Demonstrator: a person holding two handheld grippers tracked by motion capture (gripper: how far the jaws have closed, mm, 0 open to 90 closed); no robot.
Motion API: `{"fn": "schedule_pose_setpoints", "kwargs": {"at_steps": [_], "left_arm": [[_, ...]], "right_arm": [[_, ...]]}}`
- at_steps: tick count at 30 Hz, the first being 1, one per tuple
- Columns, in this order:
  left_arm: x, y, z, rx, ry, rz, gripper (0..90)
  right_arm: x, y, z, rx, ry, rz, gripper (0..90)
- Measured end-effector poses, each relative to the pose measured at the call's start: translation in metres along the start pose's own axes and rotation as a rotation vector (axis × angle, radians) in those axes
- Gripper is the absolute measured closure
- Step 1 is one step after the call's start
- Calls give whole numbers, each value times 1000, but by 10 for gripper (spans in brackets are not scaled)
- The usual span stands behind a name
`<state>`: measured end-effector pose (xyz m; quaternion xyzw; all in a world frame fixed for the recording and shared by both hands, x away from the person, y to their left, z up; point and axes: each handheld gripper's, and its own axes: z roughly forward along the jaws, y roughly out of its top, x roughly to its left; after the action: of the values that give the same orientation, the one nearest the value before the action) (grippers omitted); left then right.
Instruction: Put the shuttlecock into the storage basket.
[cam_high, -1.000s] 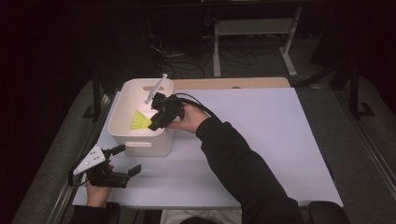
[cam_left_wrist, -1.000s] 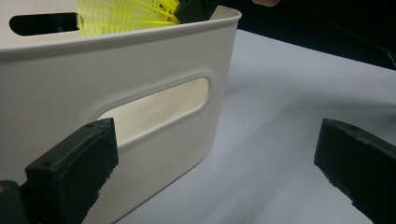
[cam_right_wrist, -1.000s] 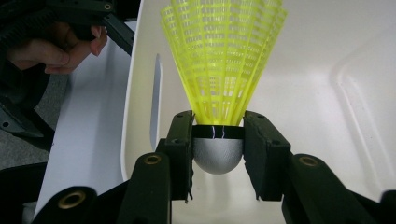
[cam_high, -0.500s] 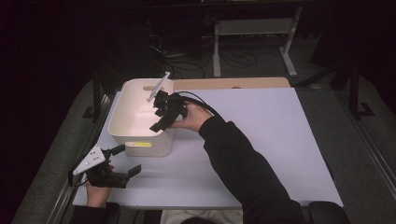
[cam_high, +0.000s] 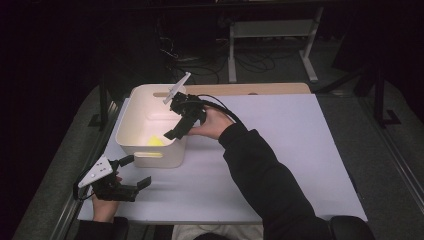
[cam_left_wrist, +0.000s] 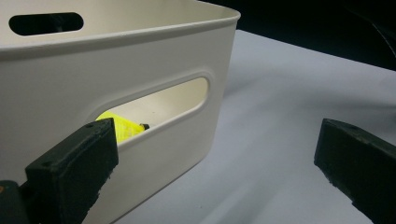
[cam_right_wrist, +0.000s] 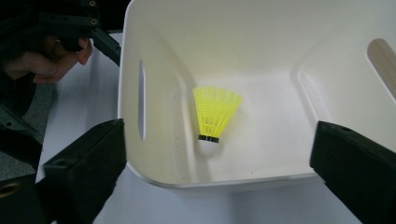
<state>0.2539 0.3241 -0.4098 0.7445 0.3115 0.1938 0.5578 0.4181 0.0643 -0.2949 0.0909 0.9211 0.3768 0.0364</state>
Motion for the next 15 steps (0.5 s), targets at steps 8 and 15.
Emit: {"fn": "schedule_pose_setpoints", "kwargs": {"at_steps": [8,15], "left_arm": [[0,0,1,1,1,1,0],[0,0,1,1,4,1,0]], "right_arm": [[-3,-6,-16,-44,-31,11,0],[0,-12,-24,-56,-55,4,0]]}}
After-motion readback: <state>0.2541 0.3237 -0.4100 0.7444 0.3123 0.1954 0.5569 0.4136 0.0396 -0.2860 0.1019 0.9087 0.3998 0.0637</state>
